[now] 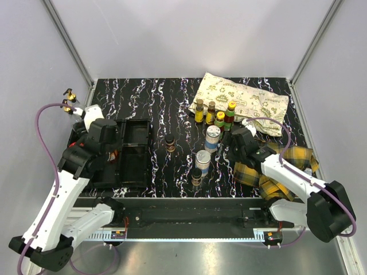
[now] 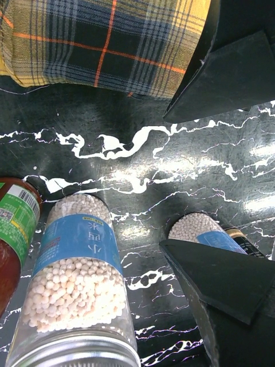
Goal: Organize the condiment bottles
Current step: Place the bottle in the storage box.
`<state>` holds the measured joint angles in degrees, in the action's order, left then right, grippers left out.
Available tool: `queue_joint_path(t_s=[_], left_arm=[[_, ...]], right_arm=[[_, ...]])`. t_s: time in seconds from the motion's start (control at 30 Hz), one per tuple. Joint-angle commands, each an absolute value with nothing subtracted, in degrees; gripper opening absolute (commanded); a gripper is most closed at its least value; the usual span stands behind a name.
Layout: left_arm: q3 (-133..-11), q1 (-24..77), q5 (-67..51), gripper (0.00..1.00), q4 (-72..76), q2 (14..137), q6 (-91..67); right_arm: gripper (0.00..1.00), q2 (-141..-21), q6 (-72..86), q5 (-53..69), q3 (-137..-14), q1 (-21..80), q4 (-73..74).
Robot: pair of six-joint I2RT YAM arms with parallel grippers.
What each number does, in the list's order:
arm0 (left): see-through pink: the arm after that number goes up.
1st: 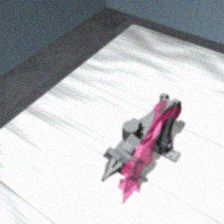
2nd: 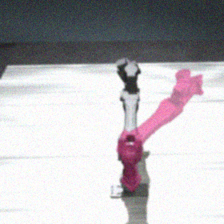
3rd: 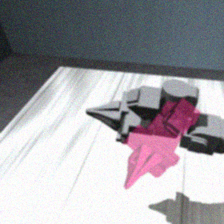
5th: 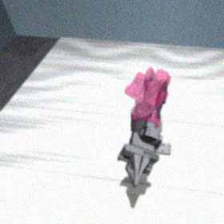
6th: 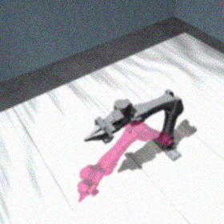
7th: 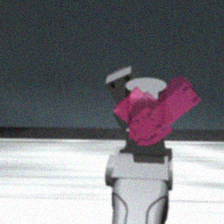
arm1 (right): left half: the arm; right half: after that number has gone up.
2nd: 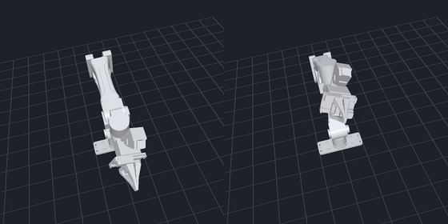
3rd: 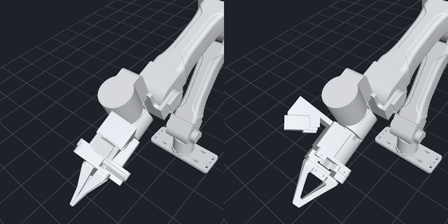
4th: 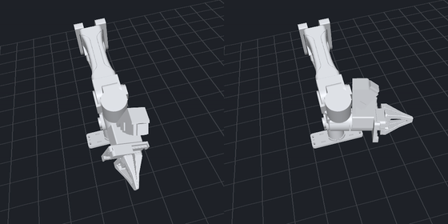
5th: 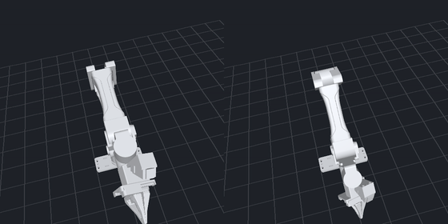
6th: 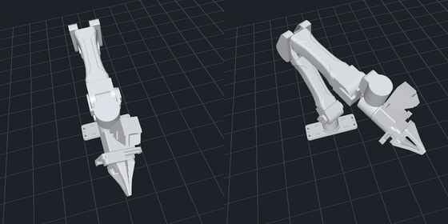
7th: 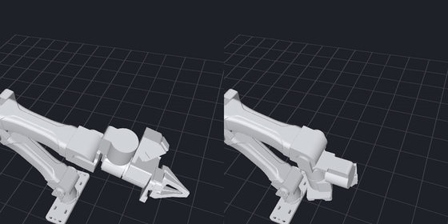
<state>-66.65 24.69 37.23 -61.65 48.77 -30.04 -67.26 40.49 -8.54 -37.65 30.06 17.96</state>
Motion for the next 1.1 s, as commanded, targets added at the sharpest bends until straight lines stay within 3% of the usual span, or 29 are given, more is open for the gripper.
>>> queue_joint_path(t_s=[0.0,0.67,1.07], left_arm=[[-67.59,22.15,45.17,0.00,-62.13,47.81,-31.99],[-67.24,5.55,40.96,0.00,-60.29,46.67,-28.74],[-60.82,-15.72,28.75,0.00,-49.50,47.02,-24.52]], right_arm=[[0.92,-66.19,39.29,-9.67,-39.29,29.80,16.96],[0.93,-65.83,36.48,-1.76,-38.23,23.56,15.47],[0.93,-67.59,35.68,2.02,-36.39,19.95,13.01]])
